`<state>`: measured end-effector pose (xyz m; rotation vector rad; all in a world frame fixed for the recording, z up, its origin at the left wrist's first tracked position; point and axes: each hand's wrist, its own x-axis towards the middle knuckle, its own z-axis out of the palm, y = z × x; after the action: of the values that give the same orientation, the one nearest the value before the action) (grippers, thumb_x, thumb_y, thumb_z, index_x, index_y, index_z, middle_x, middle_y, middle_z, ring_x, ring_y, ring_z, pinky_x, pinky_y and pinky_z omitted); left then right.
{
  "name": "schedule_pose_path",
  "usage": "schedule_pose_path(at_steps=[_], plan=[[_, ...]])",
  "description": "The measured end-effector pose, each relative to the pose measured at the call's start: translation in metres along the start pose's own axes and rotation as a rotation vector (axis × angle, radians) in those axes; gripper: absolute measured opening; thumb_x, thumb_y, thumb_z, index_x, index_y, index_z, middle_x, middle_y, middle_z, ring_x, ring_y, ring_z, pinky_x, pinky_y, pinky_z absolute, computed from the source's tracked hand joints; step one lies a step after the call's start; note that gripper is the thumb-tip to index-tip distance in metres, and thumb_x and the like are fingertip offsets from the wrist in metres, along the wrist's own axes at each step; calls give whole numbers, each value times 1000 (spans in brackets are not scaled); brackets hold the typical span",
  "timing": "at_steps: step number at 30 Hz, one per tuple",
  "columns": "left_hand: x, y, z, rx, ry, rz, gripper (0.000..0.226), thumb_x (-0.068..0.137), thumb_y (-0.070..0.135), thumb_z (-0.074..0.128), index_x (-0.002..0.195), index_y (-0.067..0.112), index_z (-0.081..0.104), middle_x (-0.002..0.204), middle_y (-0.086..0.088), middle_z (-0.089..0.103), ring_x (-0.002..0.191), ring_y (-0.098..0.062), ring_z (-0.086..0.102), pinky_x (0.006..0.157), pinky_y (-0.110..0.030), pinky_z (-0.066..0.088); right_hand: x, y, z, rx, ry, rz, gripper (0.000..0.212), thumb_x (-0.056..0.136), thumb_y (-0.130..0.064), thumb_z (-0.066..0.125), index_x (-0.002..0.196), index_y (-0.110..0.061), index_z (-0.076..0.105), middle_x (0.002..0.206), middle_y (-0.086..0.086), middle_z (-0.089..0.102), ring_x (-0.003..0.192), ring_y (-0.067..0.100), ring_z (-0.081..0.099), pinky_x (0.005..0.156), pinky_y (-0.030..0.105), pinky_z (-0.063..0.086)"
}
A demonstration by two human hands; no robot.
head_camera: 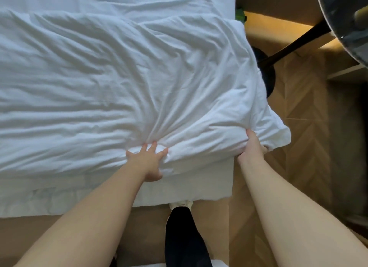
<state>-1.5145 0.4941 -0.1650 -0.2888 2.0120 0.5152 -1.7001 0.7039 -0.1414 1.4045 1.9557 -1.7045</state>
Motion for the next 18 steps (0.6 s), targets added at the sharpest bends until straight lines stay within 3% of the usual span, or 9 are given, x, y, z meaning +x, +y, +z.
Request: schedule_pose_path(at_steps=[3,6,10,13,15,18], plan=[[-16,-3,-17,-296,42,57,69,88,36,56,150,34,25,159,-1,16,143,-24,25,109,-44,34,-28,-16,6,-111,-120,-252,53,78,-11,74,124,-15,48,107,-7,63,106,21,64,89,32,52],[-40,-14,-36,-713,138,109,63,90,33,61,147,24,37,153,3,33,136,-17,38,102,-28,35,-76,-34,25,-240,-271,-521,43,81,-4,70,119,-11,50,108,-2,63,108,20,63,90,23,51],[-81,-49,-79,-1356,229,132,49,94,37,57,140,25,44,145,3,44,132,-15,43,98,-35,38,-166,-29,73,-611,-534,-942,41,81,-16,73,120,-11,61,113,5,69,108,18,62,88,22,47],[-125,-103,-111,-1782,278,186,51,96,50,45,140,25,44,143,3,48,131,-15,46,103,-46,41,-244,-1,114,-812,-800,-1203,47,77,-8,71,123,-5,60,109,15,70,98,26,64,80,23,46],[-157,-151,-124,-1916,332,237,60,91,62,42,138,26,49,137,1,56,125,-17,54,99,-46,46,-293,29,136,-949,-998,-1341,46,73,-9,68,119,-10,63,101,14,70,91,36,65,73,36,53],[-195,-231,-113,-1992,334,251,71,86,75,32,133,29,57,127,-1,65,119,-22,59,94,-43,50,-355,80,161,-1101,-1214,-1447,47,73,-9,66,119,-15,64,101,10,69,91,36,63,69,29,45]])
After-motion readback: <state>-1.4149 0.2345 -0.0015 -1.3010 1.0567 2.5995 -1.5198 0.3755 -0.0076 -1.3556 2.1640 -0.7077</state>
